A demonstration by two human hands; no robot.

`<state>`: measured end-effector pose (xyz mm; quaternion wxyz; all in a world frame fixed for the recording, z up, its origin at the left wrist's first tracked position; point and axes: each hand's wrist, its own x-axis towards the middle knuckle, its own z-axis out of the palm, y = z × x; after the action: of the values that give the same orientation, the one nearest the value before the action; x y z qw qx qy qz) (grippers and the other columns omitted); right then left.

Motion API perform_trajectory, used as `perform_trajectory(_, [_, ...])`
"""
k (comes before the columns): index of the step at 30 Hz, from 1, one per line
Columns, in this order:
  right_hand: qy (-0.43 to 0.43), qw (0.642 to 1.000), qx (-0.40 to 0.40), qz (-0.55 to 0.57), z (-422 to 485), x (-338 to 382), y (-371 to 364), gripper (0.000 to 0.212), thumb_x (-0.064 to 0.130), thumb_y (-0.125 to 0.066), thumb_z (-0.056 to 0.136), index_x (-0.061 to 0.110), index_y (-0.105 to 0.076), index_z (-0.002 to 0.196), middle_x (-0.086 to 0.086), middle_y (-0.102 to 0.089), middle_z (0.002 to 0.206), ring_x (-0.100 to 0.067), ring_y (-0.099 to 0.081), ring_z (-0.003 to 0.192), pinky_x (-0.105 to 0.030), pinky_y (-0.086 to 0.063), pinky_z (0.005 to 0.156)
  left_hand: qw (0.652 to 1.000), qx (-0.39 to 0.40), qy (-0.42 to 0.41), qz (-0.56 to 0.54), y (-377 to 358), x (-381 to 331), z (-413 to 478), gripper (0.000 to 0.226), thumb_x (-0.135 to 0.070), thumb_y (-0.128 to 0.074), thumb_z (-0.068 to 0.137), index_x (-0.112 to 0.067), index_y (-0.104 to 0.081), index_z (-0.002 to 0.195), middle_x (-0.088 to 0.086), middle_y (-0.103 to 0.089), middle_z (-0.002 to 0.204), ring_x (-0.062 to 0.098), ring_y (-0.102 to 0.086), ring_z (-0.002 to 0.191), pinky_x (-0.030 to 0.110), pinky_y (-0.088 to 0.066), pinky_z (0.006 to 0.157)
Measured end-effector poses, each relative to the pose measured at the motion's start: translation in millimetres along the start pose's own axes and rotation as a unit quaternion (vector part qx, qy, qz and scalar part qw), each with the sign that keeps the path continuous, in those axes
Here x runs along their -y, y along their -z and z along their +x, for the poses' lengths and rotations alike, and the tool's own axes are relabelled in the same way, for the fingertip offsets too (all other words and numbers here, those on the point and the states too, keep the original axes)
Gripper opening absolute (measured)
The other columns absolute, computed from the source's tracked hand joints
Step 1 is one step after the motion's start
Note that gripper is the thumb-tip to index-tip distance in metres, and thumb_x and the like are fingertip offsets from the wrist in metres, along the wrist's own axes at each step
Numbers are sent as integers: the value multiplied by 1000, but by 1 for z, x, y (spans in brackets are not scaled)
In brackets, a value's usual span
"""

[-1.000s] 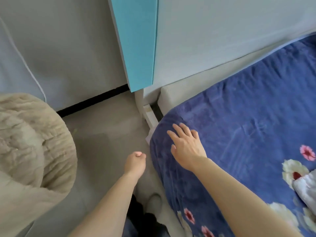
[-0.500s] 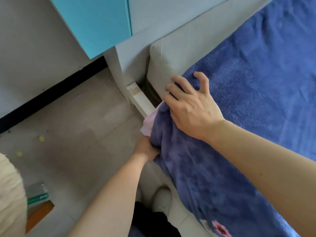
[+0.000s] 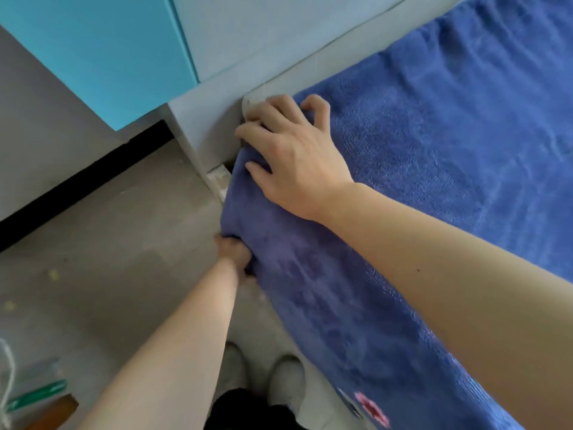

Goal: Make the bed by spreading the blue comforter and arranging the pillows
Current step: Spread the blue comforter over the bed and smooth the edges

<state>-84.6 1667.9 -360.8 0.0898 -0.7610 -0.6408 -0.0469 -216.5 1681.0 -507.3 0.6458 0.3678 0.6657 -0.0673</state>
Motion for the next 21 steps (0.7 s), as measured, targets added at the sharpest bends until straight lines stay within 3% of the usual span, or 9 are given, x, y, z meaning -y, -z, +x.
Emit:
perform_trajectory(1, [-23,998,-7,56,-1,-2,6,30,25,-59,76,16,-66,104,-2,-62,120,-24,-51,115,-39,-25,90,998,18,27,-60,0,-6,-11,14,-10,-46,93,-9,-52,106,26,-62,106,29,-59,78,43,-55,62])
perform_trajectory(3, [-76,989,-24,123,-9,-11,24,37,24,-60,78,13,-64,113,-7,-57,131,-26,-46,122,-37,-29,94,987,7,52,-149,12,-22,-38,22,-16,-35,96,-10,-54,87,20,-59,91,30,-56,72,43,-52,67])
perform_trajectory(4, [-101,986,-26,129,-16,-17,32,38,23,-58,81,12,-63,117,-8,-55,135,-26,-44,125,-37,-29,97,980,-12,47,-193,18,-33,-49,25,-21,-33,98,-13,-53,85,18,-59,94,30,-57,76,44,-52,73])
perform_trajectory(6, [-163,979,-16,122,-35,-36,51,38,21,-55,87,11,-60,122,-7,-51,139,-24,-40,130,-38,-28,102,978,-92,-21,-188,21,-58,-73,26,-27,-33,100,-14,-54,108,16,-58,122,32,-59,102,45,-48,94])
perform_trajectory(9, [-282,952,33,113,-70,-77,84,42,26,-51,93,11,-52,133,-5,-42,147,-21,-32,137,-42,-27,109,968,-142,-202,-42,-8,-97,-137,45,-27,-33,100,-14,-35,143,8,-41,147,27,-42,132,38,-32,110])
perform_trajectory(13, [-412,896,139,90,-116,-141,123,56,37,-42,99,17,-29,149,0,-22,160,-19,-13,148,-40,-16,114,859,-110,-442,233,-79,-131,-195,49,-23,-39,100,-11,-30,147,10,-20,159,24,-14,148,48,-8,120])
perform_trajectory(18, [-489,849,179,89,-153,-237,139,62,46,-33,100,27,-9,154,4,-7,163,-19,-1,150,-40,-13,117,674,-45,-547,495,-182,-184,-181,59,-42,-23,100,-22,-11,154,7,5,162,26,8,149,47,1,119])
perform_trajectory(19, [-489,849,182,85,-157,-257,136,63,47,-31,100,29,-6,154,4,-4,163,-19,1,150,-41,-11,118,670,-47,-534,513,-203,-199,-174,60,-44,-25,100,-22,-9,154,10,5,162,29,7,149,48,0,119])
perform_trajectory(21, [-485,850,191,77,-161,-298,127,63,51,-28,99,34,-1,154,5,0,163,-19,5,150,-43,-4,120,704,-87,-472,524,-242,-231,-161,65,-49,-30,98,-22,-9,154,18,-6,160,36,-5,147,52,-8,117])
